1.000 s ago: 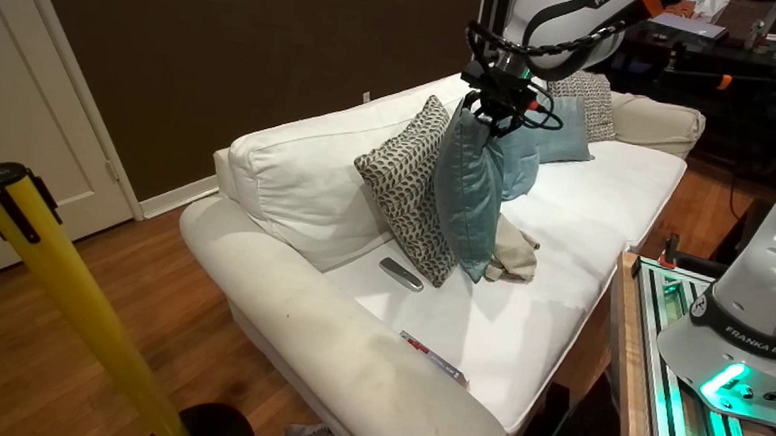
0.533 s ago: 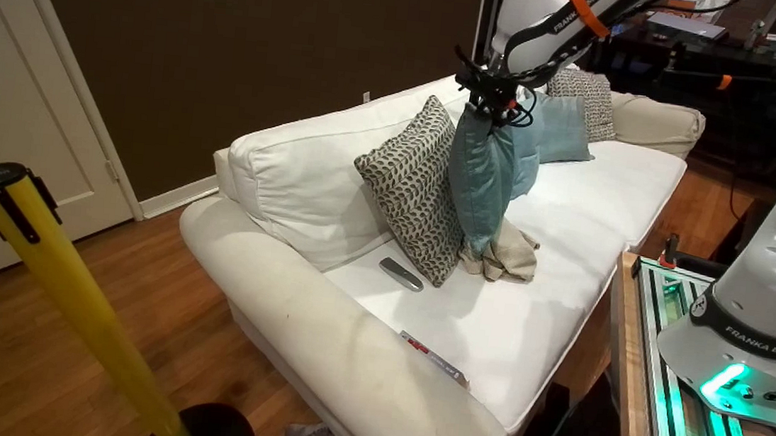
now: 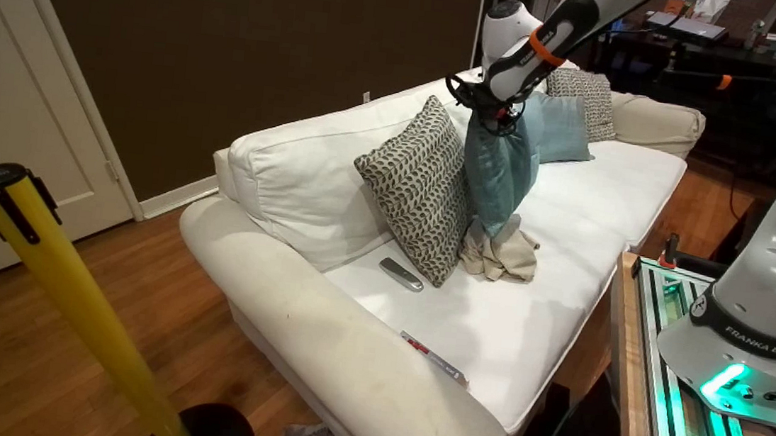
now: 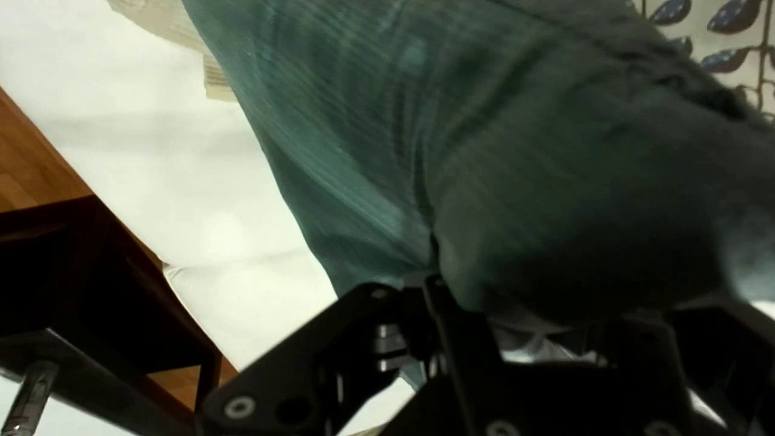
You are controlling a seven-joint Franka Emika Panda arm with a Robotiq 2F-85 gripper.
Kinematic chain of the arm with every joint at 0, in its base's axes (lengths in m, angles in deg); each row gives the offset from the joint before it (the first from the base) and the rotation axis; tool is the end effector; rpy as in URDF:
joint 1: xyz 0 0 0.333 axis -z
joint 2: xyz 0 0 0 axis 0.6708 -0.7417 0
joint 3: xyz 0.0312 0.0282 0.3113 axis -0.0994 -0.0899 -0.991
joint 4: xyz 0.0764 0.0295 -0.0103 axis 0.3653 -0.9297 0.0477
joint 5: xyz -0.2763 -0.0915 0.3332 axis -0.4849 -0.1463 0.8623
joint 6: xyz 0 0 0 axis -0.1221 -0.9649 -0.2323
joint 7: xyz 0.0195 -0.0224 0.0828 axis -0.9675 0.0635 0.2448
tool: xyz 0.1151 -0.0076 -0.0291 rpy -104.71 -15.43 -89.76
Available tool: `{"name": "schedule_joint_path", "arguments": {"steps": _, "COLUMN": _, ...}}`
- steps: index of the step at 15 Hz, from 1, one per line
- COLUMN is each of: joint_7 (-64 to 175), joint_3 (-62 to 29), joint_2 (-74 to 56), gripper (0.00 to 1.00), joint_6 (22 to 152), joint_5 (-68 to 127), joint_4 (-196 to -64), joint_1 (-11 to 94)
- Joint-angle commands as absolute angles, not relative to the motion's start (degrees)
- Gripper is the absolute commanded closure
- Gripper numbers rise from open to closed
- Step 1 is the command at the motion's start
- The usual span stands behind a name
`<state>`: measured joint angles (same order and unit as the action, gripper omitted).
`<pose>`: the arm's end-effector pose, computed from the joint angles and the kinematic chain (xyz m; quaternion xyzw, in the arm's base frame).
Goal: Move the blue pillow on the left to the right
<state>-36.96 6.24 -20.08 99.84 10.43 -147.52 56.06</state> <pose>0.5268 -0.4373 0.2364 0.5123 -0.8241 0.1891 0.1504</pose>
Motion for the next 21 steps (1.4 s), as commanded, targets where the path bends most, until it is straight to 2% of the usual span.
{"name": "schedule_joint_path", "arguments": {"steps": 1, "joint_7": -42.30, "joint_3": 11.80, "joint_2": -29.36, "gripper": 0.95, "joint_6": 95.20, "joint_5": 7.60, "joint_4": -136.85, "joint_1": 52.38}}
{"name": "schedule_joint_path", "arguments": {"steps": 10, "joint_7": -43.04, "joint_3": 16.58, "joint_2": -45.87, "gripper": 0.95, "joint_6": 85.00, "joint_5": 8.62, "joint_4": -119.19, "joint_1": 53.09}}
{"name": "schedule_joint_path", "arguments": {"steps": 11, "joint_7": -42.87, "joint_3": 16.39, "joint_2": -46.89, "gripper": 0.54, "joint_6": 84.51, "joint_5": 8.89, "joint_4": -117.91, "joint_1": 53.26}}
{"name": "schedule_joint_path", "arguments": {"steps": 13, "joint_7": -41.12, "joint_3": 15.56, "joint_2": -47.06, "gripper": 0.49, "joint_6": 86.14, "joint_5": 8.70, "joint_4": -117.63, "joint_1": 52.99}}
{"name": "schedule_joint_path", "arguments": {"steps": 19, "joint_7": -33.86, "joint_3": 11.20, "joint_2": -39.35, "gripper": 0.02, "joint_6": 101.54, "joint_5": 8.64, "joint_4": -125.00, "joint_1": 48.68}}
{"name": "schedule_joint_path", "arguments": {"steps": 21, "joint_7": -28.79, "joint_3": 7.96, "joint_2": -35.12, "gripper": 0.00, "joint_6": 101.49, "joint_5": 9.35, "joint_4": -129.05, "joint_1": 47.43}}
